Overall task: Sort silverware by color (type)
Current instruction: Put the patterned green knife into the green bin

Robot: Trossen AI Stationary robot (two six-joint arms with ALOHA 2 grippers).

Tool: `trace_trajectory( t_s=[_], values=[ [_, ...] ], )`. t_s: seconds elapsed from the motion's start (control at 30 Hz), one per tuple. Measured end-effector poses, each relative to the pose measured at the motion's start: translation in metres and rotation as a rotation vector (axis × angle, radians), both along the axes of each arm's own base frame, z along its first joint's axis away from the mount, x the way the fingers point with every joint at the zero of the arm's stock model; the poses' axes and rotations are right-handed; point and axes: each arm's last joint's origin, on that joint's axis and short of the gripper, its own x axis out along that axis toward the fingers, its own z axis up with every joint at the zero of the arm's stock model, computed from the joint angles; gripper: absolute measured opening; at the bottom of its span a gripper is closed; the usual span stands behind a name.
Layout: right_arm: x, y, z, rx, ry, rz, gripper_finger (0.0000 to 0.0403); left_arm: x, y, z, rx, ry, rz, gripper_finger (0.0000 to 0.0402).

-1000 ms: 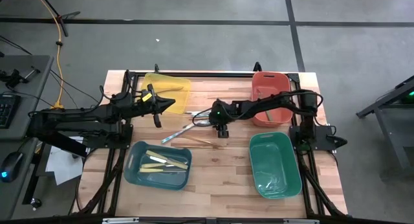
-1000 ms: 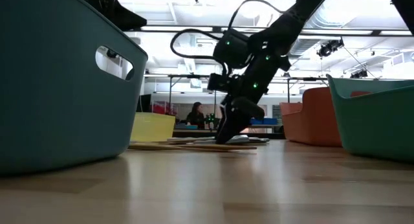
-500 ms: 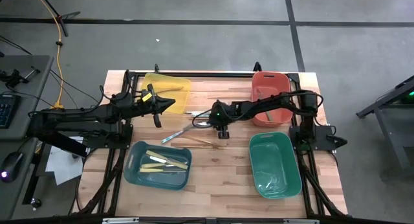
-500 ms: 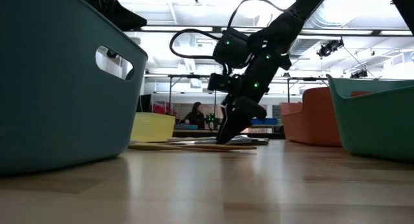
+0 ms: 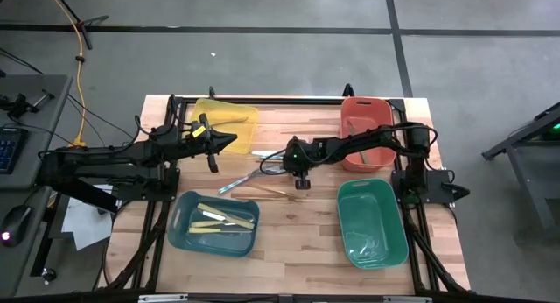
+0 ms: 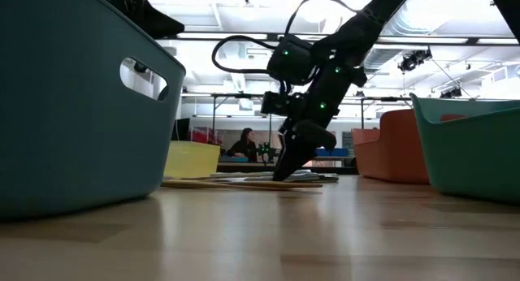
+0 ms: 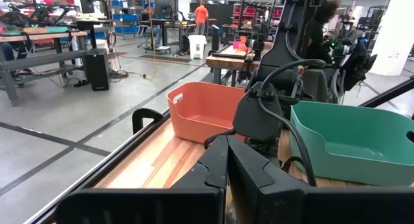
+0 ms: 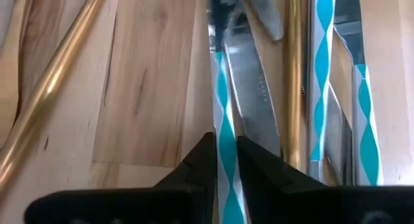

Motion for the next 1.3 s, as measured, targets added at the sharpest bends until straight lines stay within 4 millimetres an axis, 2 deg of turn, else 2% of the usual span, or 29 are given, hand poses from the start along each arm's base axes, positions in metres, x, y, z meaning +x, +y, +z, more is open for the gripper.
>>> trace_trajectory(
  t_s=[0.17, 0.67, 0.77, 1.1, 1.3],
  values=[
    [0.0, 0.0, 0.0, 0.001, 0.001, -0.002, 0.0014, 0.0, 0.0, 0.0, 0.0, 0.0, 0.0, 0.0],
    [-0.001, 0.001, 0.004, 0.069, -0.015, -0.05, 0.0011, 0.0, 0.0, -0.001, -0.002, 0.008, 0.0, 0.0],
    [-0.006, 0.003, 0.014, 0.095, -0.012, -0.032, 0.0011, 0.0, 0.0, -0.001, -0.001, 0.007, 0.0, 0.0],
    [-0.025, 0.013, 0.075, 0.113, -0.106, -0.01, 0.001, 0.0, 0.0, -0.001, -0.003, 0.015, -0.001, 0.0],
    [-0.036, 0.017, 0.096, 0.12, -0.125, -0.021, 0.001, 0.0, 0.0, -0.001, -0.003, 0.015, -0.001, 0.0]
  ],
)
